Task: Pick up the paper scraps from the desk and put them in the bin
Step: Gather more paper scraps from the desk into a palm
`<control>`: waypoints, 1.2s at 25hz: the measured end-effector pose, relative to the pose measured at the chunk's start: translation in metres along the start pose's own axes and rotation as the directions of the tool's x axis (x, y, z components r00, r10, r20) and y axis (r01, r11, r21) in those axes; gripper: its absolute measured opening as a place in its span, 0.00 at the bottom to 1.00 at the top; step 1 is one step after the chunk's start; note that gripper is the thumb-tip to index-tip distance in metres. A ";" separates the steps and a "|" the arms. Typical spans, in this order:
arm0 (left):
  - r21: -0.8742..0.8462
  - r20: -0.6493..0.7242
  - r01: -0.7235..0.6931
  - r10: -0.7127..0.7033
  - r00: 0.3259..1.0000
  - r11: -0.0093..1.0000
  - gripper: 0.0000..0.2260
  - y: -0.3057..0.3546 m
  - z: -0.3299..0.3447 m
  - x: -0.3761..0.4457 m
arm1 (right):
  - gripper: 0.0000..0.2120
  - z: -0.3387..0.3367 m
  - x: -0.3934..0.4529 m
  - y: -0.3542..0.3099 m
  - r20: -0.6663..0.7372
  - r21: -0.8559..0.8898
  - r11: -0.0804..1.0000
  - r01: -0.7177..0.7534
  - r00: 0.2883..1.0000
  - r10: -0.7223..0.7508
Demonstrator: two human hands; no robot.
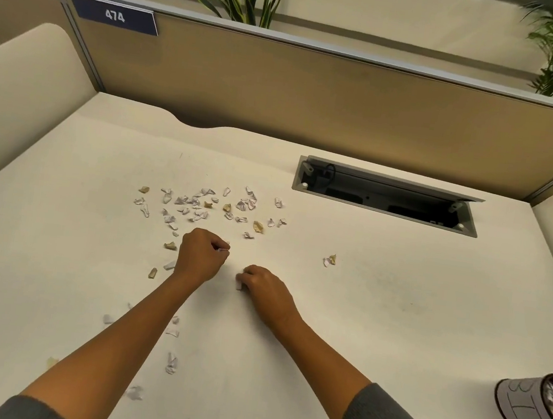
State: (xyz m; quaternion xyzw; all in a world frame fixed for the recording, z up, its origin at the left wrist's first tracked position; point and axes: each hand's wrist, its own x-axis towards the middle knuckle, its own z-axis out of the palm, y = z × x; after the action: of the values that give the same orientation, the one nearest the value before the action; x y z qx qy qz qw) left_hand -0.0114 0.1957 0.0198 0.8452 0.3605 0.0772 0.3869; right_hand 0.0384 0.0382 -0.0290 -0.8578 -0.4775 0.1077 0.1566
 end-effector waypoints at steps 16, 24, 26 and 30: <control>-0.012 0.298 -0.225 0.218 0.929 0.974 0.07 0.074 0.065 -0.086 | 0.10 -0.037 -0.101 0.037 0.524 0.619 -0.786 -0.001 0.746 0.411; -0.043 0.317 -0.278 0.277 0.907 0.960 0.07 0.100 0.096 -0.121 | 0.11 -0.042 -0.102 0.044 0.521 0.522 -0.849 0.083 0.757 0.395; -0.075 0.294 -0.314 0.322 0.900 0.946 0.03 0.101 0.095 -0.123 | 0.11 -0.042 -0.102 0.047 0.519 0.508 -0.855 0.106 0.754 0.403; -0.038 0.184 -0.387 0.387 0.904 0.921 0.03 0.088 0.087 -0.108 | 0.10 -0.045 -0.104 0.055 0.527 0.503 -0.841 0.201 0.700 0.482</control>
State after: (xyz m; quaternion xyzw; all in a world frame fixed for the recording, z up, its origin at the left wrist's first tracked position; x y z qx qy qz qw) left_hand -0.0061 0.0328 0.0383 0.9033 0.1476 0.0726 0.3962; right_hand 0.0421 -0.0851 -0.0040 -0.2197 0.3164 0.3409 0.8576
